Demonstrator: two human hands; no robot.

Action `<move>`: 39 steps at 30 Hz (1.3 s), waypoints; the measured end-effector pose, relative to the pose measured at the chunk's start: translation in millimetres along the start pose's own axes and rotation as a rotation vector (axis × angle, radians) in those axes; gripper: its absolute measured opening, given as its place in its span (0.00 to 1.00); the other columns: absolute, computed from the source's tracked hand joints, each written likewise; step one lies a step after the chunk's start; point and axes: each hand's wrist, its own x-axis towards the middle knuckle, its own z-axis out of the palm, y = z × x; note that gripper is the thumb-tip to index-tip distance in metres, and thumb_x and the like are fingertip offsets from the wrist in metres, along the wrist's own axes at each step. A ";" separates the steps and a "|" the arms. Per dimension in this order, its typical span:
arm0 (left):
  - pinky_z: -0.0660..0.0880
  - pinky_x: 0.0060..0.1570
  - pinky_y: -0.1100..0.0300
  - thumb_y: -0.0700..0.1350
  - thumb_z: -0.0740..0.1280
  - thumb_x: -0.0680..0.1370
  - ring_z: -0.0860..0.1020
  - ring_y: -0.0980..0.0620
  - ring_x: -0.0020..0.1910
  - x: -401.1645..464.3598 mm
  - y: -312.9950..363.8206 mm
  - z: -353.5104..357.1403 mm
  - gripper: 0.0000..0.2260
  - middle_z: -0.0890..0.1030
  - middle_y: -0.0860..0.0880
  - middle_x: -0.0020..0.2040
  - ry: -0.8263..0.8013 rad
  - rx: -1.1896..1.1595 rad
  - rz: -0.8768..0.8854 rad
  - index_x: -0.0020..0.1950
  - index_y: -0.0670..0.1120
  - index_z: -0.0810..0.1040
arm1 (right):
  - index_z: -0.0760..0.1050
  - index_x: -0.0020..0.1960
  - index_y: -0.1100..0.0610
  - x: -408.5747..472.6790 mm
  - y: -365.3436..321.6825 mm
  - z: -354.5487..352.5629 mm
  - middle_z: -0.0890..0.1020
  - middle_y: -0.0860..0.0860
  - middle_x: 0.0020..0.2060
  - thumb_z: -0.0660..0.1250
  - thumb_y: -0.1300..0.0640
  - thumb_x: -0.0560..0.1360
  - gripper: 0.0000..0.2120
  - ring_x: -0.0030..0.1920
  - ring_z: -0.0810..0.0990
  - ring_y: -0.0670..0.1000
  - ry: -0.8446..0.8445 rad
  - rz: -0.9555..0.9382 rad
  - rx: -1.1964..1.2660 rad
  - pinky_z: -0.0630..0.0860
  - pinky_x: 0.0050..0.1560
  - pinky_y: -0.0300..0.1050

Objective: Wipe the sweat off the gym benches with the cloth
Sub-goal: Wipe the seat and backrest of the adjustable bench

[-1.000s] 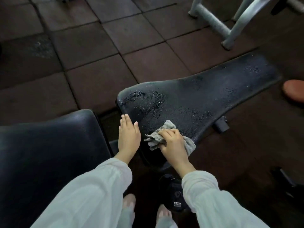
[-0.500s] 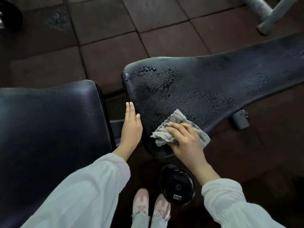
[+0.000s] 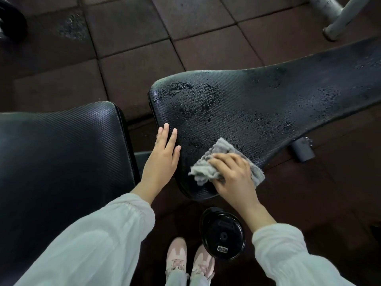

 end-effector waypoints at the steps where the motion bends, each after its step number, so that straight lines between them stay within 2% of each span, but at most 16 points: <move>1: 0.49 0.70 0.59 0.42 0.58 0.81 0.50 0.45 0.75 0.6 -0.7 0.0 0.22 0.52 0.42 0.76 0.002 -0.006 0.003 0.74 0.40 0.59 | 0.78 0.51 0.54 8.6 -2.3 1.4 0.80 0.49 0.51 0.61 0.51 0.66 0.17 0.54 0.70 0.51 0.009 0.051 -0.007 0.64 0.53 0.48; 4: 0.50 0.70 0.59 0.46 0.55 0.80 0.50 0.44 0.75 0.7 -2.6 0.7 0.22 0.54 0.41 0.76 0.005 -0.020 -0.001 0.73 0.39 0.60 | 0.79 0.50 0.54 16.9 -18.7 8.7 0.80 0.50 0.50 0.59 0.51 0.65 0.18 0.52 0.70 0.53 -0.009 0.065 -0.003 0.66 0.51 0.51; 7: 0.51 0.70 0.57 0.46 0.56 0.79 0.50 0.47 0.74 0.5 -3.1 0.6 0.23 0.56 0.40 0.75 0.026 -0.036 0.008 0.72 0.39 0.62 | 0.79 0.49 0.55 -8.8 -22.8 10.6 0.80 0.50 0.51 0.60 0.56 0.65 0.16 0.52 0.71 0.54 -0.081 -0.180 0.039 0.67 0.50 0.50; 9: 0.50 0.70 0.61 0.44 0.58 0.81 0.48 0.52 0.73 0.5 -4.4 -0.1 0.21 0.55 0.42 0.75 0.038 -0.045 0.010 0.73 0.40 0.62 | 0.79 0.50 0.55 -24.5 -13.5 3.7 0.81 0.51 0.51 0.60 0.59 0.64 0.17 0.53 0.71 0.54 -0.093 -0.251 0.068 0.66 0.52 0.49; 11: 0.48 0.69 0.63 0.42 0.59 0.81 0.47 0.54 0.73 -0.1 -4.7 -0.6 0.21 0.55 0.43 0.76 0.050 -0.057 0.019 0.73 0.41 0.61 | 0.80 0.50 0.55 -26.5 -2.8 -3.3 0.81 0.50 0.51 0.60 0.61 0.64 0.17 0.53 0.71 0.53 -0.066 -0.213 0.072 0.67 0.52 0.49; 15: 0.49 0.70 0.60 0.41 0.60 0.80 0.49 0.53 0.72 0.0 -3.7 -0.3 0.21 0.56 0.41 0.75 0.066 -0.068 0.026 0.72 0.39 0.63 | 0.81 0.49 0.56 10.3 -8.6 3.9 0.81 0.51 0.47 0.65 0.62 0.61 0.16 0.50 0.70 0.52 -0.008 -0.008 0.054 0.72 0.46 0.52; 17: 0.49 0.71 0.59 0.41 0.59 0.80 0.50 0.52 0.72 0.6 -3.8 -2.2 0.20 0.57 0.41 0.75 0.063 -0.078 0.025 0.72 0.39 0.63 | 0.81 0.48 0.56 28.3 -22.0 13.1 0.81 0.51 0.46 0.63 0.60 0.62 0.16 0.49 0.71 0.52 -0.017 0.019 0.045 0.72 0.46 0.52; 19: 0.51 0.71 0.58 0.41 0.57 0.81 0.52 0.48 0.74 1.5 -5.0 -4.7 0.19 0.58 0.40 0.74 0.055 -0.078 0.039 0.71 0.38 0.64 | 0.81 0.47 0.56 30.2 -32.9 19.0 0.81 0.50 0.47 0.58 0.58 0.63 0.17 0.49 0.71 0.53 -0.053 -0.047 0.059 0.72 0.46 0.51; 21: 0.50 0.71 0.59 0.40 0.57 0.81 0.54 0.45 0.74 2.0 -4.8 -7.0 0.19 0.59 0.40 0.74 0.044 -0.075 0.039 0.71 0.38 0.64 | 0.81 0.47 0.56 16.5 -34.1 16.7 0.81 0.50 0.48 0.56 0.58 0.63 0.18 0.51 0.71 0.52 -0.123 -0.176 0.089 0.69 0.49 0.50; 24: 0.47 0.70 0.63 0.40 0.57 0.81 0.52 0.48 0.75 1.3 -4.8 -7.5 0.19 0.58 0.43 0.75 0.056 -0.084 0.034 0.72 0.40 0.63 | 0.81 0.47 0.55 -5.4 -17.1 2.8 0.81 0.49 0.50 0.58 0.59 0.63 0.18 0.53 0.71 0.51 -0.182 -0.296 0.101 0.65 0.53 0.47; 27: 0.46 0.71 0.64 0.41 0.57 0.81 0.49 0.54 0.73 0.3 -4.5 -6.9 0.20 0.56 0.44 0.75 0.057 -0.095 0.022 0.73 0.41 0.62 | 0.81 0.48 0.56 -6.7 3.4 -3.7 0.81 0.49 0.50 0.59 0.62 0.63 0.17 0.53 0.71 0.51 -0.122 -0.218 0.100 0.68 0.52 0.49; 30: 0.50 0.73 0.56 0.41 0.58 0.81 0.51 0.49 0.75 -0.2 -3.6 -5.0 0.20 0.56 0.43 0.75 0.051 -0.096 0.018 0.73 0.40 0.62 | 0.81 0.48 0.57 17.6 3.2 3.6 0.82 0.50 0.47 0.64 0.65 0.61 0.17 0.51 0.71 0.51 -0.038 -0.070 0.108 0.72 0.49 0.52; 33: 0.53 0.72 0.53 0.43 0.56 0.81 0.52 0.46 0.75 0.8 -2.8 -2.4 0.20 0.57 0.42 0.75 0.045 -0.085 0.002 0.72 0.40 0.63 | 0.81 0.48 0.57 39.4 -13.5 12.4 0.81 0.51 0.47 0.64 0.62 0.61 0.16 0.50 0.70 0.51 -0.037 -0.006 0.094 0.72 0.49 0.53; 36: 0.53 0.72 0.53 0.46 0.54 0.79 0.53 0.44 0.74 0.7 -2.0 -1.8 0.22 0.58 0.41 0.75 0.035 -0.073 -0.007 0.72 0.39 0.63 | 0.80 0.49 0.56 25.7 -20.3 13.3 0.81 0.51 0.49 0.58 0.59 0.64 0.18 0.52 0.70 0.52 -0.146 -0.207 0.089 0.69 0.51 0.51; 39: 0.53 0.71 0.55 0.44 0.55 0.80 0.54 0.44 0.74 0.5 -1.9 -3.2 0.21 0.58 0.42 0.75 0.033 -0.052 -0.003 0.72 0.40 0.63 | 0.80 0.52 0.54 3.7 -5.8 -0.2 0.80 0.50 0.52 0.58 0.58 0.65 0.18 0.54 0.71 0.51 -0.240 -0.376 0.098 0.64 0.55 0.47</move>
